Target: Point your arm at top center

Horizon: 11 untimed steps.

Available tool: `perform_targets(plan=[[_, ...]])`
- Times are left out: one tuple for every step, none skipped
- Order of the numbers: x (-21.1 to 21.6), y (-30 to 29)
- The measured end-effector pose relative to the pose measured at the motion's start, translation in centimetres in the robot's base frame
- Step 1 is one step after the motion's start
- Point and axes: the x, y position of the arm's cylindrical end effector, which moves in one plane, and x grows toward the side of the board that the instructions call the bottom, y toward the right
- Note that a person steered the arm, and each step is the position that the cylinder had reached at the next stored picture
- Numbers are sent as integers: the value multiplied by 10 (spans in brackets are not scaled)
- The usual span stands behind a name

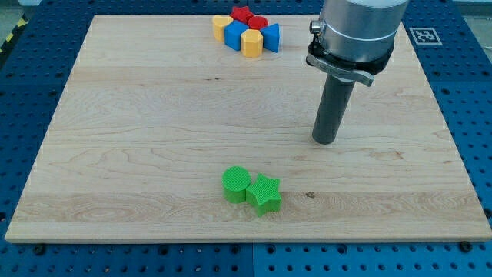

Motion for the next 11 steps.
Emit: perform_targets(plan=[[0,0],[0,3],[-25,26],[-64,59],[-113,69],[-165,51],[-219,19],[-271,-21],[-284,-28],[-277,-75],[-267,-131]])
